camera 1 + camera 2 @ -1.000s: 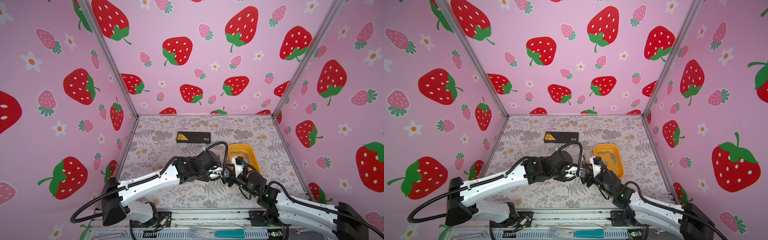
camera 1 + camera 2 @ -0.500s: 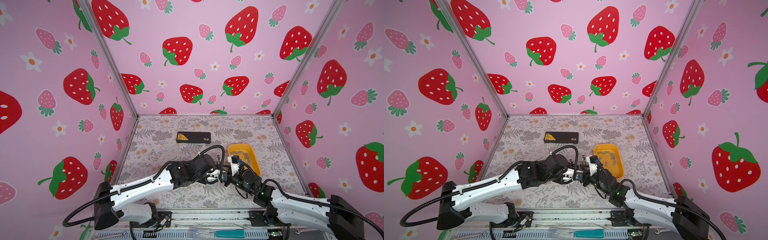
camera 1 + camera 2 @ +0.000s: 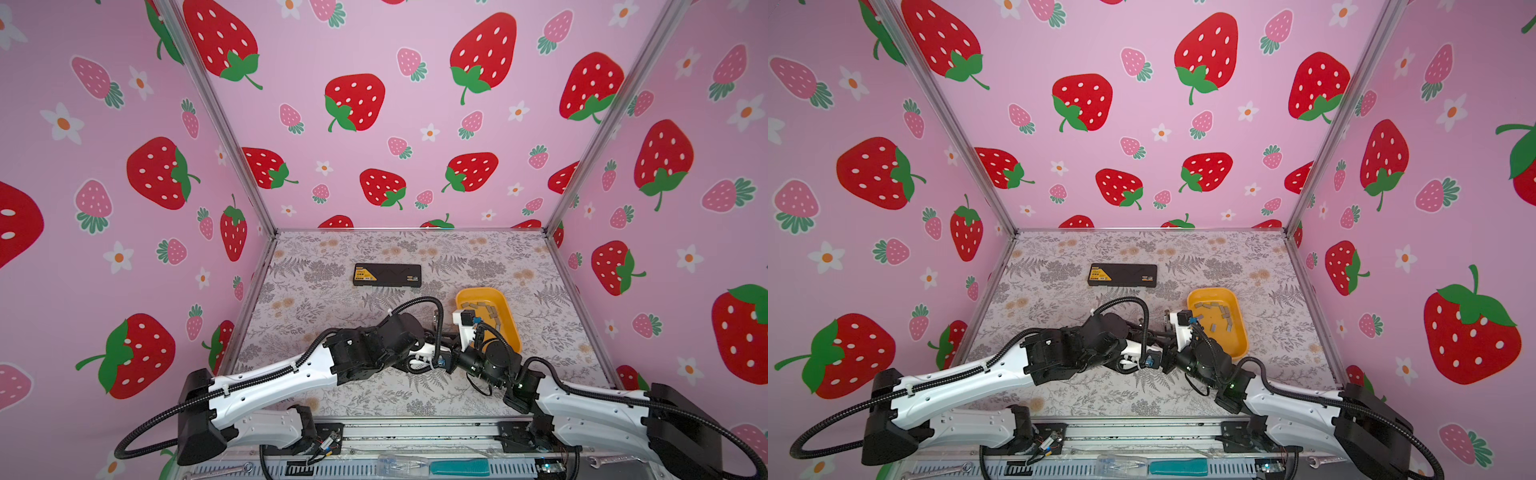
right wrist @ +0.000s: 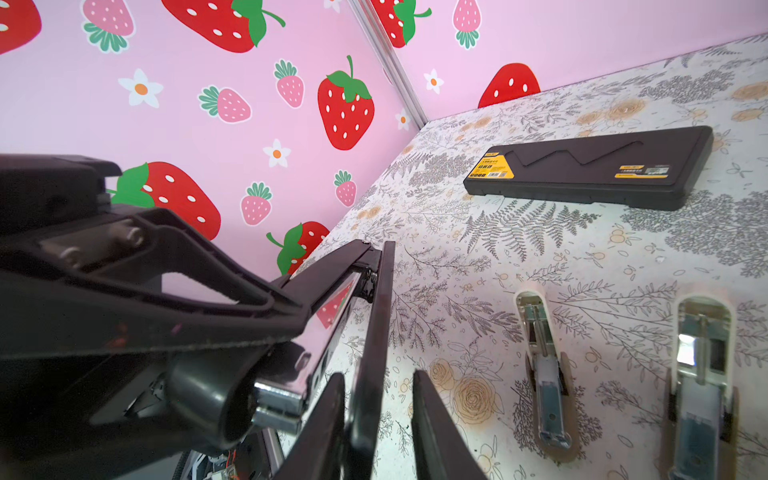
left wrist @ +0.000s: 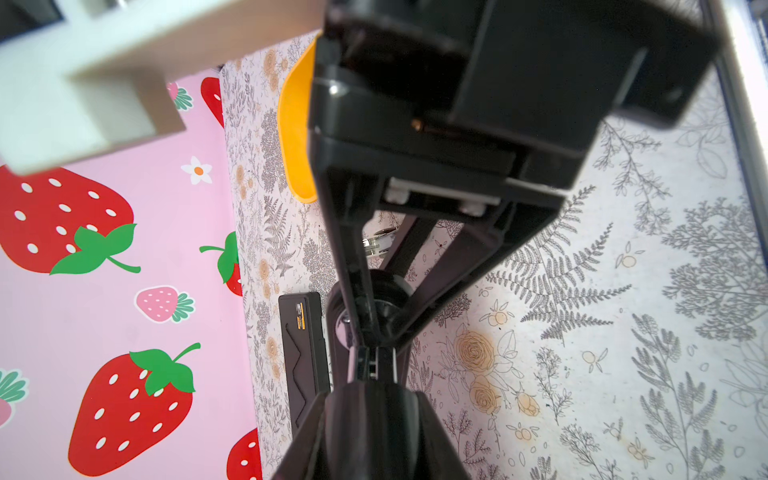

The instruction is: Load the staples into the stapler

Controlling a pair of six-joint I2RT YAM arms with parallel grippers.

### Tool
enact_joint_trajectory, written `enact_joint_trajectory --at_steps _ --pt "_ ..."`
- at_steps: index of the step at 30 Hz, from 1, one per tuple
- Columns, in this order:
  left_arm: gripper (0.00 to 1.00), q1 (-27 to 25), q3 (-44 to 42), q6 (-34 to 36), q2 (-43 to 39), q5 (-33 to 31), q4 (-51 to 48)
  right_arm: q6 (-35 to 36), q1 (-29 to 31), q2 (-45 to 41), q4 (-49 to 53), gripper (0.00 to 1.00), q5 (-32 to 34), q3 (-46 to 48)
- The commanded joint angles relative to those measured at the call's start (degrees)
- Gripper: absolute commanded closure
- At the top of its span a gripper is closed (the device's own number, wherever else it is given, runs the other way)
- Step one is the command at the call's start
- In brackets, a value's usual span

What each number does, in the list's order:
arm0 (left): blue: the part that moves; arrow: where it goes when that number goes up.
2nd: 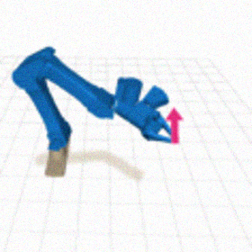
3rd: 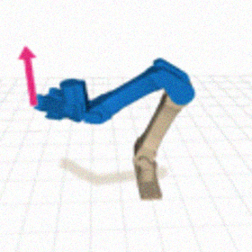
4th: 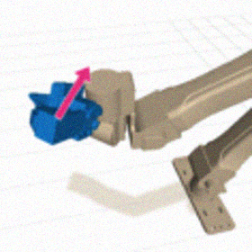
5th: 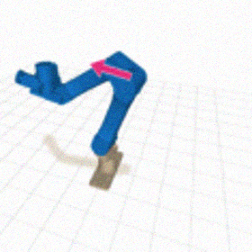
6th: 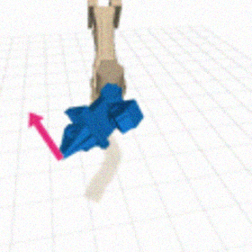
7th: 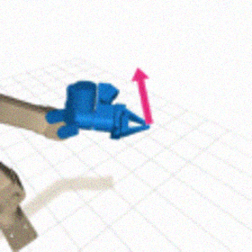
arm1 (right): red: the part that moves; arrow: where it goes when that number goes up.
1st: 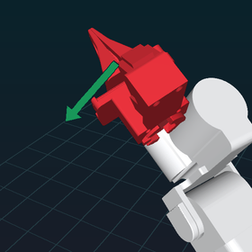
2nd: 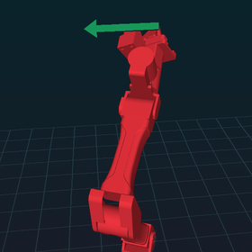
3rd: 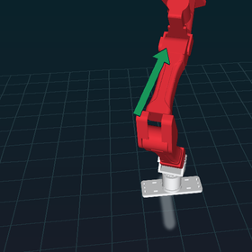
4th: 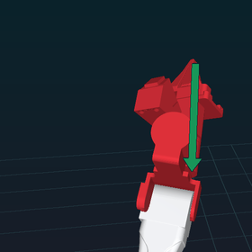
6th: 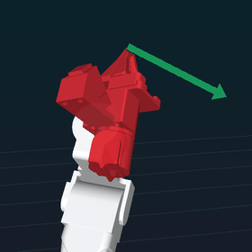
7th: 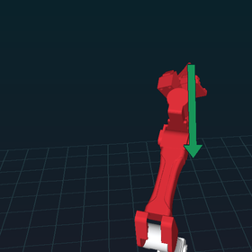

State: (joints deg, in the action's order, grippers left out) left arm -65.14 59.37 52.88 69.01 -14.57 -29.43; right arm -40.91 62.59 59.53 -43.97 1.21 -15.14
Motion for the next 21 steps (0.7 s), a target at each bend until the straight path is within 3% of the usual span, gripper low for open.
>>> enact_joint_trajectory --at_steps 1,6,21 --pt "1.00 -1.61 0.61 1.90 -1.56 4.42 2.80 -1.97 -0.89 1.75 0.46 0.81 4.38 0.20" --pt "1.00 -1.07 2.03 0.12 -3.14 5.94 1.40 -2.62 -1.12 2.95 1.53 1.00 5.73 -0.36" --pt "1.00 0.97 -3.70 2.27 -17.97 11.81 7.41 -3.22 -2.01 6.11 0.60 1.00 6.52 -0.29"
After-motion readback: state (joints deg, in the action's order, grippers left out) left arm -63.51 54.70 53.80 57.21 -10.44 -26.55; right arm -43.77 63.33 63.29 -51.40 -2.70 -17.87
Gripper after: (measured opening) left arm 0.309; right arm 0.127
